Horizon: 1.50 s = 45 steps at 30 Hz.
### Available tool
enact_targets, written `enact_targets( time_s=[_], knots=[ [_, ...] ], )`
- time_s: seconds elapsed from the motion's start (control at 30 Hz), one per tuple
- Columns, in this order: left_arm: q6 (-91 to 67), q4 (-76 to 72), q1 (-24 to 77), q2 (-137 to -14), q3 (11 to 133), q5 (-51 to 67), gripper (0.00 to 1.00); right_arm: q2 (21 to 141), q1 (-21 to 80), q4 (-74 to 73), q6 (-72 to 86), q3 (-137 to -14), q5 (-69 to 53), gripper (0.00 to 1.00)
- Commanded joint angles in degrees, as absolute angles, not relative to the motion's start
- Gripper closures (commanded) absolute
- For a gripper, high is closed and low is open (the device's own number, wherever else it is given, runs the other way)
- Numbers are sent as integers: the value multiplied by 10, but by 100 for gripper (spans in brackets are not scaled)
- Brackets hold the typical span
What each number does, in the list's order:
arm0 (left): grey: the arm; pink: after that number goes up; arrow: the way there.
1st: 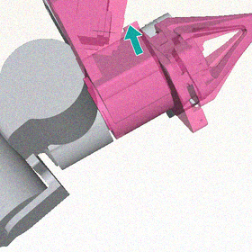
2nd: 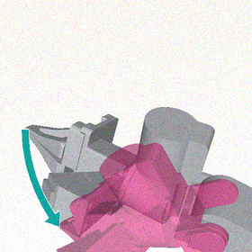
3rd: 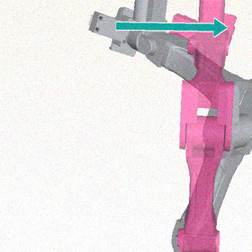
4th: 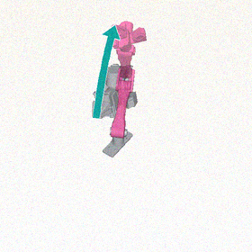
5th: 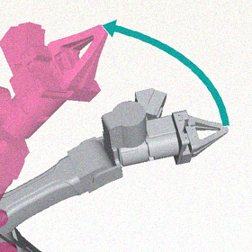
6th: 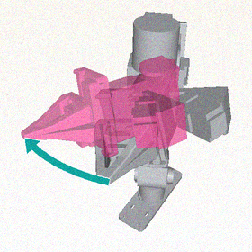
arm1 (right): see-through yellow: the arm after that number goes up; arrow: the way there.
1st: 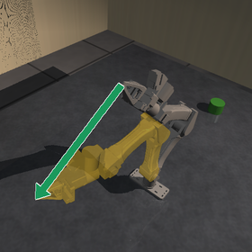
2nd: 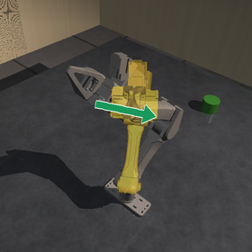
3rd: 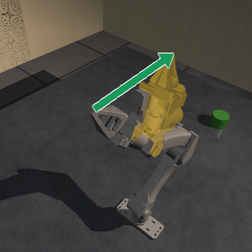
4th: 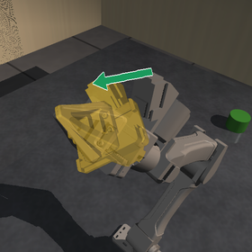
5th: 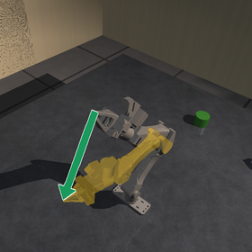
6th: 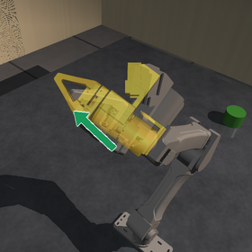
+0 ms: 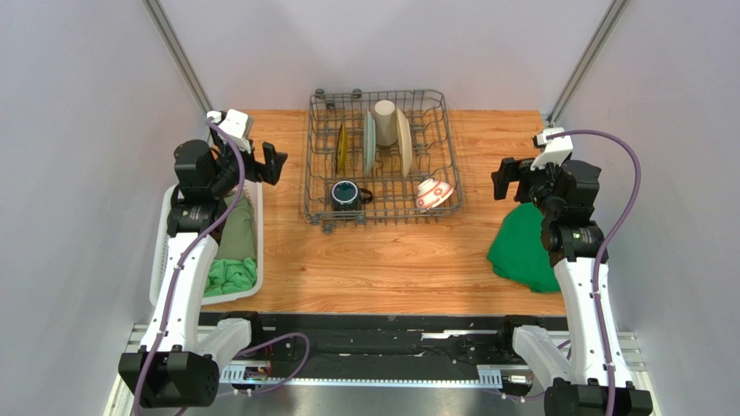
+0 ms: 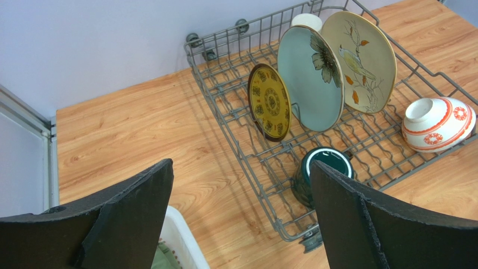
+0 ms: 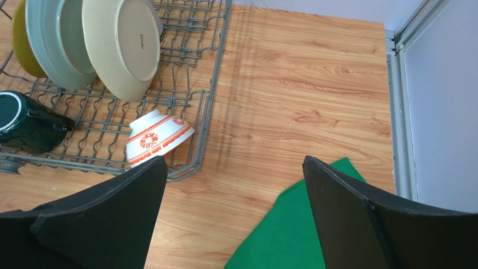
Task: Unload the mixed dishes from the dish rack
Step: Pick up the plate from the dish rack.
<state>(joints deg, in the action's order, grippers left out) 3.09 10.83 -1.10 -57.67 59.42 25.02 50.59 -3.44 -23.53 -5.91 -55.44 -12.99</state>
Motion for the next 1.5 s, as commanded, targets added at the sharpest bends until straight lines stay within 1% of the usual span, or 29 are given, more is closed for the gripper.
enact_targets(
  time_s=[0.0,0.43,0.57,0.77,0.93,1.07,1.33,1.47],
  knots=[
    [38,99,-9,-577,599,261,1,497,-32,-221,-68,-562,-127,2],
    [38,103,-8,-579,601,265,1,499,-32,-222,-68,-563,-124,2],
    [37,104,-9,-580,601,255,1,504,-32,-222,-65,-565,-120,1],
    [18,119,-8,-589,613,235,1,509,-32,-227,-44,-573,-100,1],
    [11,134,-9,-599,631,214,1,510,-32,-231,-44,-577,-109,1],
    [15,134,-9,-602,631,225,1,532,-28,-240,-56,-584,-105,1],
    [26,146,-8,-610,634,255,1,581,-3,-263,-44,-628,-72,1],
    [32,150,-8,-614,634,268,1,604,47,-270,-42,-656,-50,1]
  ],
)
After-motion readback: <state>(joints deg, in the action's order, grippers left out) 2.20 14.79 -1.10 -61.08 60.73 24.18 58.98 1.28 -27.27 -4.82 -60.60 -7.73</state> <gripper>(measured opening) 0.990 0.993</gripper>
